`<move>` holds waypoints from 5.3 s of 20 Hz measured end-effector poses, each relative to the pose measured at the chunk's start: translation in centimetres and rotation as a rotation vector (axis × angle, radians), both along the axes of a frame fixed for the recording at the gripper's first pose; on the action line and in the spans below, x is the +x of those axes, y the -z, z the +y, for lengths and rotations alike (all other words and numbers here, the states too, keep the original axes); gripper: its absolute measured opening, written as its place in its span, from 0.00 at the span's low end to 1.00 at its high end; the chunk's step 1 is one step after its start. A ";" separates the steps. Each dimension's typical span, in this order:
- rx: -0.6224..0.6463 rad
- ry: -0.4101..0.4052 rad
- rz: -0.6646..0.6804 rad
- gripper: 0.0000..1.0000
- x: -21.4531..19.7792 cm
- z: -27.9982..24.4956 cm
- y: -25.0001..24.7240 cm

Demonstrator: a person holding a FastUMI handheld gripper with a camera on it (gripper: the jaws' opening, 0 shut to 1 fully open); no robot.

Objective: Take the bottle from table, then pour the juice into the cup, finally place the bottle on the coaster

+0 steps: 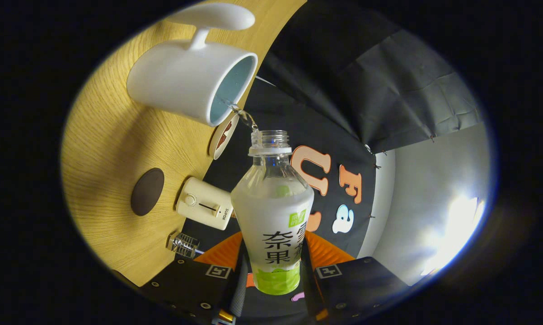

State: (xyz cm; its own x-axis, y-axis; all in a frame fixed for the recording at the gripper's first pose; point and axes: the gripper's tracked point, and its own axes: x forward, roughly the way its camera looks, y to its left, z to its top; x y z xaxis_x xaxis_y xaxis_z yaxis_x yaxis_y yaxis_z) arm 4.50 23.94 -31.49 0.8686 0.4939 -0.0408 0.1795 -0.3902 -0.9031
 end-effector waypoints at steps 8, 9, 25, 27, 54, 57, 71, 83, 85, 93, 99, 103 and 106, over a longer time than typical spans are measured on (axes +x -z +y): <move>-0.063 -0.054 -0.021 0.53 -0.2 0.9 -0.5; -0.069 -0.057 -0.022 0.53 0.0 0.9 -0.5; -0.161 -0.158 -0.094 0.53 1.1 1.9 -1.1; -0.165 -0.168 -0.100 0.53 1.1 2.0 -1.1; 0.781 0.326 0.676 0.54 2.3 -2.1 7.2; 0.971 0.395 0.770 0.54 2.9 -2.6 7.7; 1.595 0.683 1.029 0.54 9.6 -4.1 10.8; 1.614 0.694 1.080 0.65 8.3 -3.5 12.4; 1.625 0.718 1.097 0.72 8.1 -4.0 12.3; 1.684 0.619 1.025 0.92 7.0 -5.7 5.1; 1.658 0.507 0.964 0.93 3.5 -6.6 -3.6; 1.666 0.429 0.903 0.93 0.8 -7.6 -10.1; 1.672 0.371 0.873 0.93 -1.3 -8.7 -13.8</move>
State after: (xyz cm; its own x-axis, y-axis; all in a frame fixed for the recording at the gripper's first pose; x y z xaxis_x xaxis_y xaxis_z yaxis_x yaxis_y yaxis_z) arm 3.17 15.25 -17.64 0.9277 0.3090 -0.2094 -0.3386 0.9328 -0.1238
